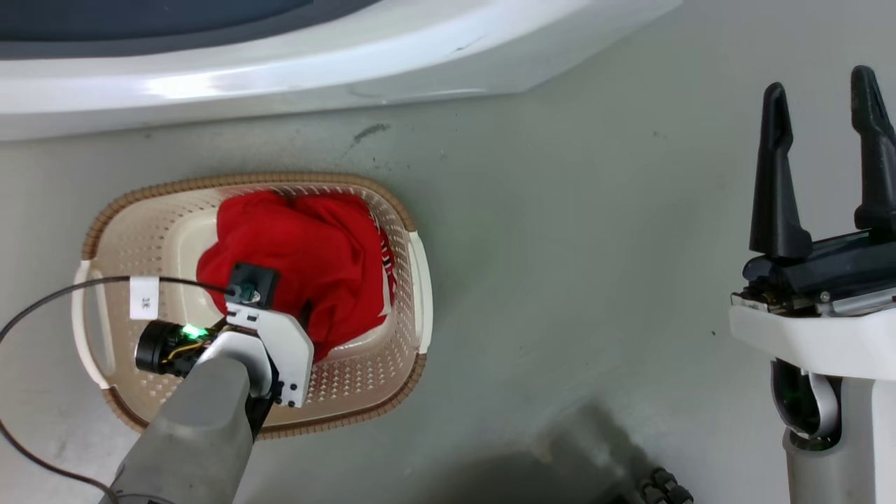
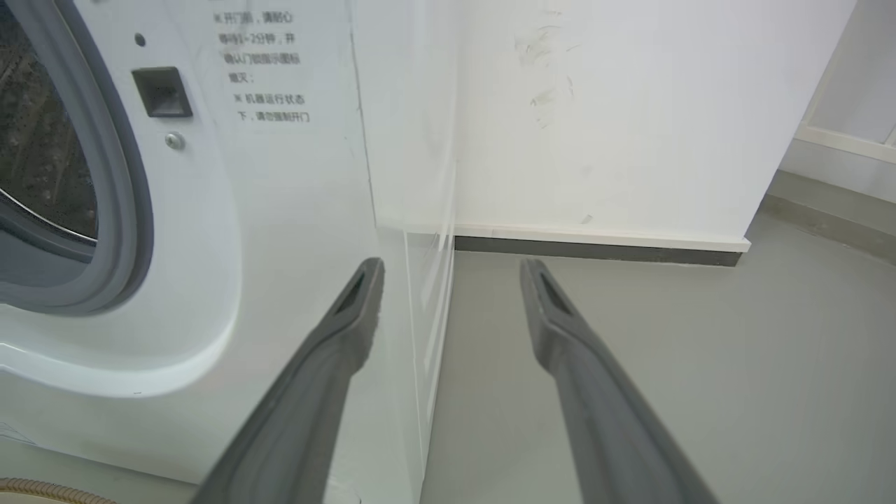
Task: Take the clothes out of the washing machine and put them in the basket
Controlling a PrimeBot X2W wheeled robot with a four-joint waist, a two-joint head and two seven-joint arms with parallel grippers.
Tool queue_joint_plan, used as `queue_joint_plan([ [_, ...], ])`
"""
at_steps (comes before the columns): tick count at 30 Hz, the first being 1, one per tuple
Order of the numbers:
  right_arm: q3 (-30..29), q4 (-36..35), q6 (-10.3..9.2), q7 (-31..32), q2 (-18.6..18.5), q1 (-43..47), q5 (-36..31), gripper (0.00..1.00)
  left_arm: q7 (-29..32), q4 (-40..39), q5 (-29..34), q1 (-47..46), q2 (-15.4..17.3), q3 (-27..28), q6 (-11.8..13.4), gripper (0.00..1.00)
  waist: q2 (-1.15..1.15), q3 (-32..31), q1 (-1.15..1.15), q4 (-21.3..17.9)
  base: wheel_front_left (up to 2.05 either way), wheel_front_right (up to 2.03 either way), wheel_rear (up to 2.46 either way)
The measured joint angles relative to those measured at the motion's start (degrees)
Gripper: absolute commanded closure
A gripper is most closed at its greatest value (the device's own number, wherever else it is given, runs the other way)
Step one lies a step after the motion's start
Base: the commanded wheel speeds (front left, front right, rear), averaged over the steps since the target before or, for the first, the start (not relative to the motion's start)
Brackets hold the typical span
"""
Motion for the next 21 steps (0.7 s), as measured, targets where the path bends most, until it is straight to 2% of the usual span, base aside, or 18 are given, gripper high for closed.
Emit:
queue_joint_plan([
  [4,0.38,0.42,0.0,0.0,0.0,0.83,-0.33,0.0,-4.24,-0.82,-1.22,1.57,-0.36,1.07,-0.1,0.0,0.0,-3.05,0.0,0.58,0.0,0.0,0.0],
  [7,0.74,0.94,0.0,0.0,-0.01,2.01,-0.77,0.0,-5.11,-3.15,-1.96,3.21,-0.52,2.5,0.26,0.0,0.0,-5.65,0.0,1.24,0.0,0.0,0.0],
  [14,1.23,2.03,0.0,0.0,0.01,4.99,-1.78,0.0,-5.28,-18.95,-0.01,11.52,0.56,9.07,3.67,0.0,0.0,-11.95,-0.01,3.17,0.0,0.0,0.0],
  [21,1.42,2.85,0.0,0.0,0.0,8.02,-2.33,0.0,-5.28,-32.61,4.82,20.19,-0.51,17.35,5.87,0.0,0.0,-18.25,-0.01,5.1,0.0,0.0,0.0],
])
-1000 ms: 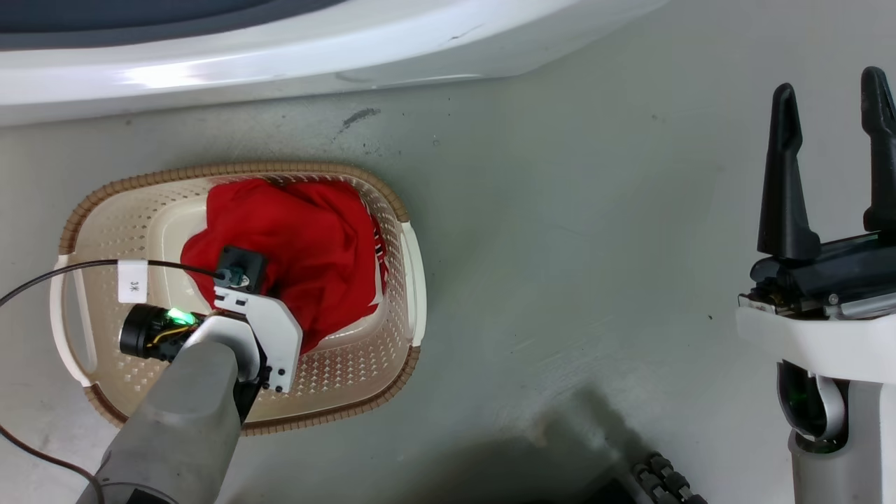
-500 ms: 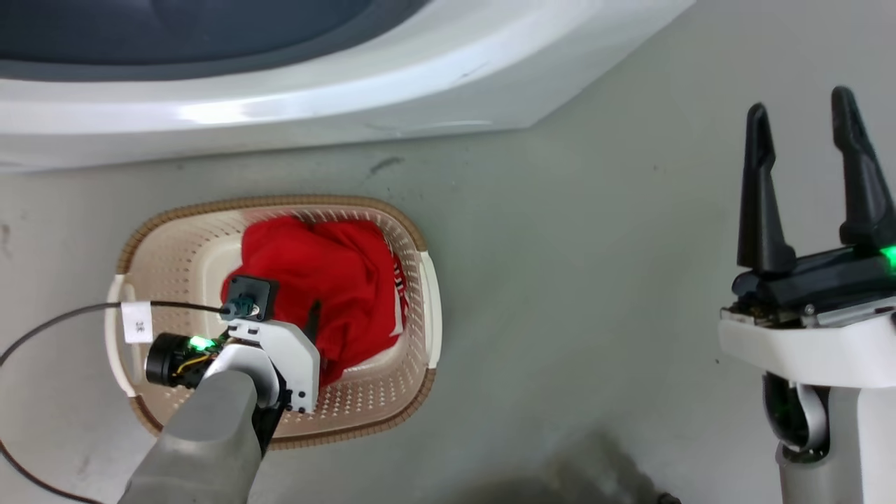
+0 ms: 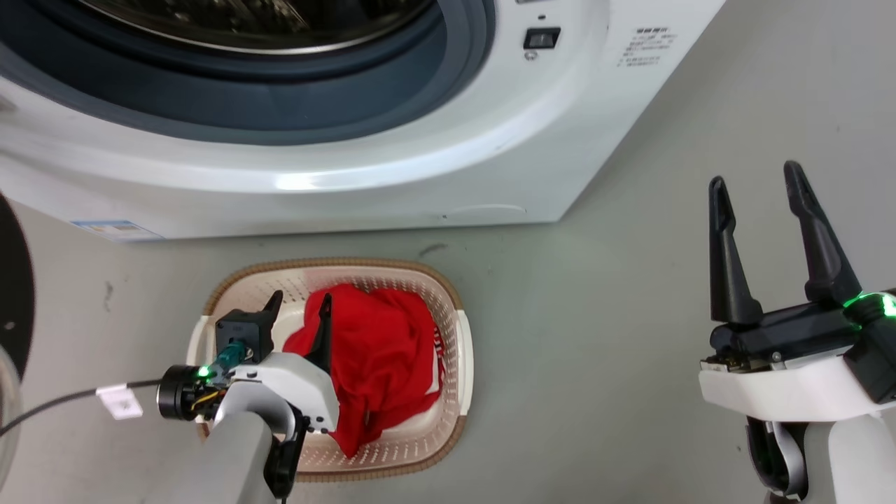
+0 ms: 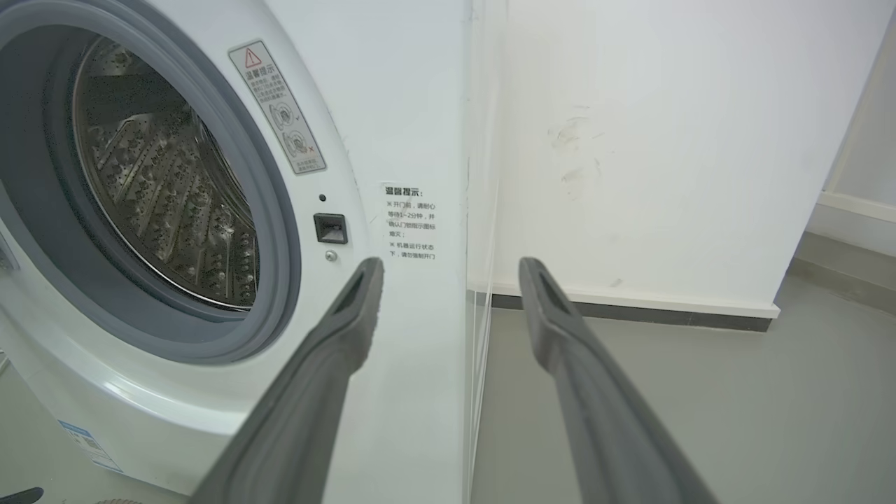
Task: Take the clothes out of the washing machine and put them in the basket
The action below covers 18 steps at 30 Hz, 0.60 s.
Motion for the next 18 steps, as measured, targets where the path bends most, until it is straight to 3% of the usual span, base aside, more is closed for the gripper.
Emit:
queue_joint_plan([
  [7,-0.04,0.96,0.0,0.0,0.0,2.82,-0.22,0.0,0.0,-13.19,6.9,7.9,-3.02,8.34,2.21,0.0,0.0,-5.85,0.0,1.77,0.0,0.0,0.0],
  [18,-0.27,2.15,0.0,0.0,-0.01,6.98,-0.44,0.0,0.0,-30.16,16.03,18.52,-7.44,17.81,3.19,0.0,0.0,-13.61,-0.01,3.4,0.0,0.0,0.0],
])
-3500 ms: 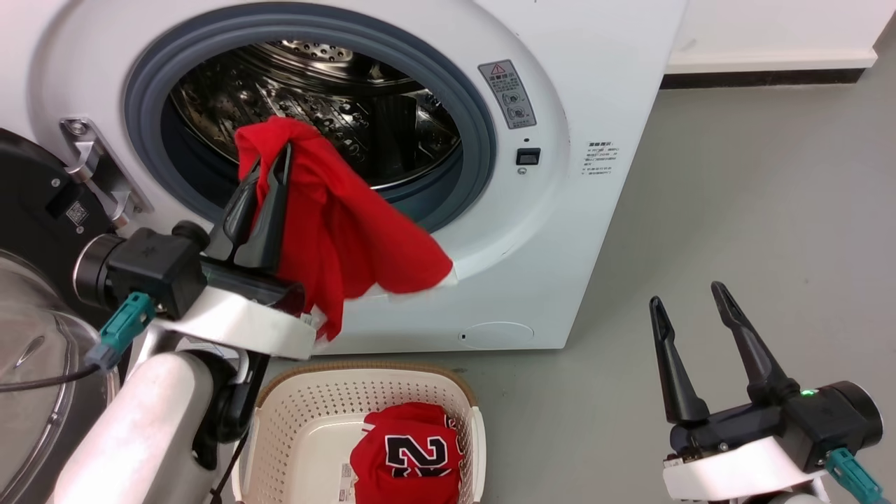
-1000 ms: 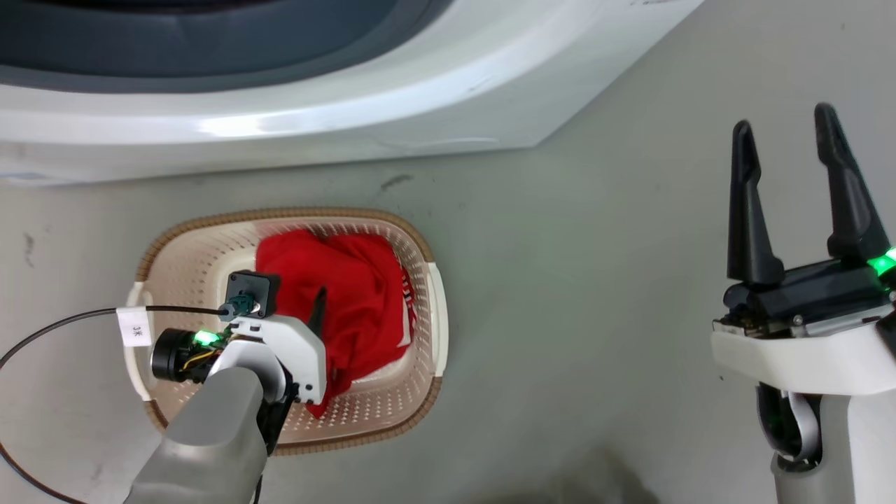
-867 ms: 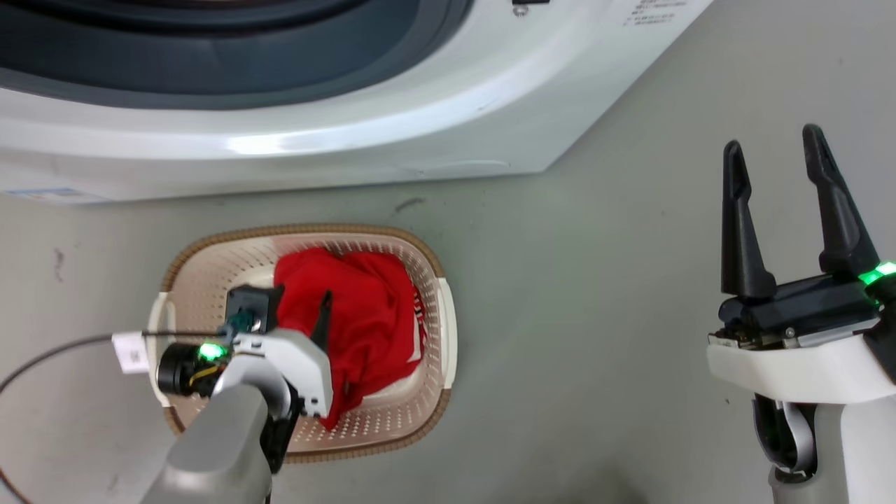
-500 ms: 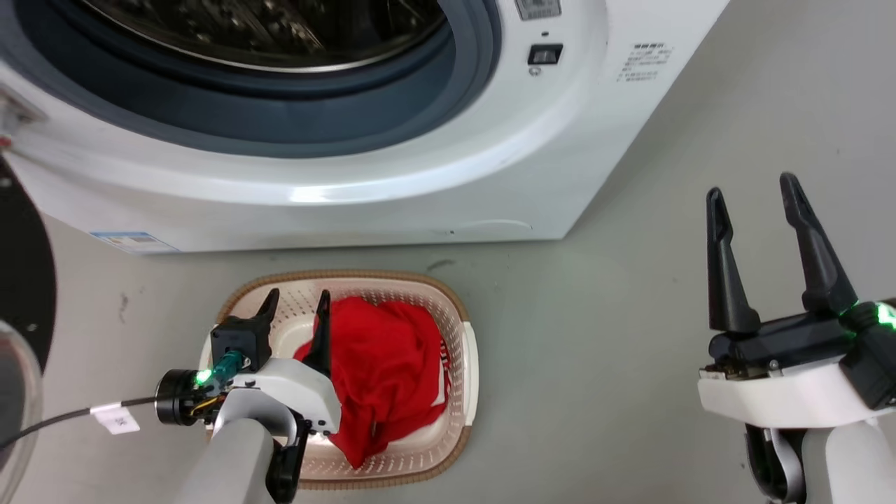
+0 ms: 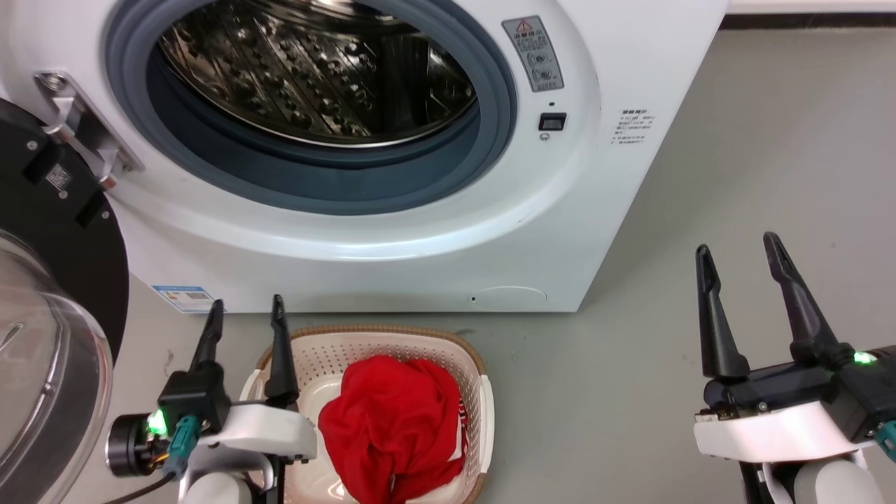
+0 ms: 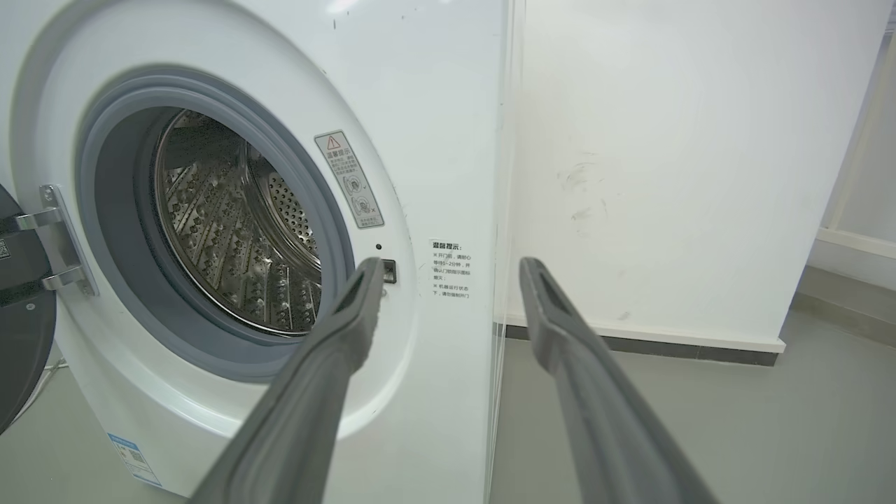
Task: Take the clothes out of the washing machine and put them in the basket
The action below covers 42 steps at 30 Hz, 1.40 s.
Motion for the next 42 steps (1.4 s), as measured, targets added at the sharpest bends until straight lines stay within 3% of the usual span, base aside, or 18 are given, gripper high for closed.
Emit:
queue_joint_plan([
  [10,-0.87,1.34,0.0,0.0,0.01,3.29,0.54,0.0,0.0,-7.14,2.02,5.97,-1.34,1.47,-0.07,0.0,0.0,-4.44,0.01,0.16,0.0,0.0,0.0],
  [42,-0.73,4.01,0.0,0.0,0.01,8.58,1.03,0.0,0.0,-6.55,1.47,12.12,-1.55,1.32,0.19,0.0,0.0,-10.9,0.01,-0.62,0.0,0.0,0.0],
])
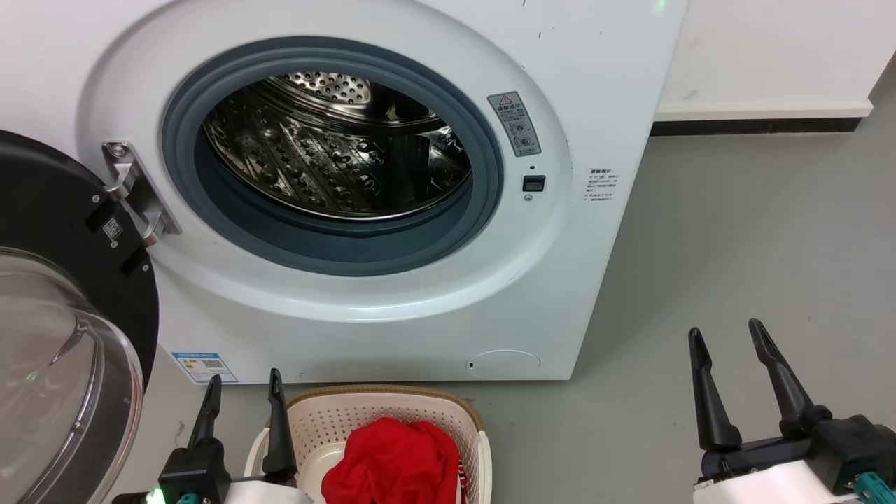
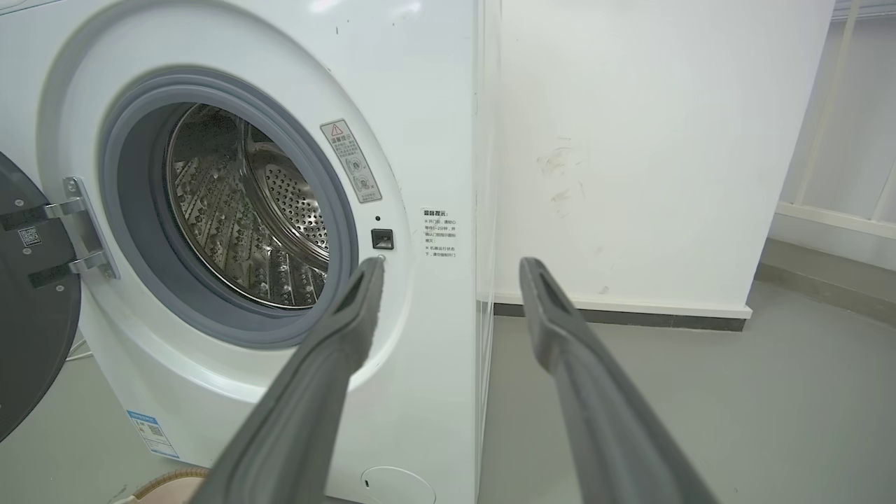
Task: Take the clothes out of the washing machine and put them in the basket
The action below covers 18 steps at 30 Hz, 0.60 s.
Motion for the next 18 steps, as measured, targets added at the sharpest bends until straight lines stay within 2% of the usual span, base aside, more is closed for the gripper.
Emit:
queue_joint_plan([
  [6,0.19,0.01,0.0,0.0,0.0,0.0,0.07,0.0,0.0,0.04,-0.04,0.01,0.0,0.01,0.03,0.0,0.0,-0.25,0.0,-0.05,0.0,0.0,0.0],
  [7,0.2,0.1,0.0,-0.01,0.01,0.02,0.07,1.0,0.0,0.11,-0.1,0.03,-0.01,-0.01,0.23,1.0,0.0,-0.29,0.0,-0.05,0.0,0.0,0.0],
  [13,0.33,3.05,0.0,0.35,0.01,0.9,0.47,1.0,0.56,3.35,-0.63,0.77,-0.04,-0.35,0.23,1.0,0.0,-0.31,0.0,-0.05,0.0,0.0,0.0],
  [18,0.33,4.01,0.0,1.11,-0.15,0.86,6.55,1.0,2.1,4.05,-6.14,0.65,-0.05,0.08,-0.6,1.0,0.0,-0.35,0.01,0.02,0.0,0.0,0.0],
])
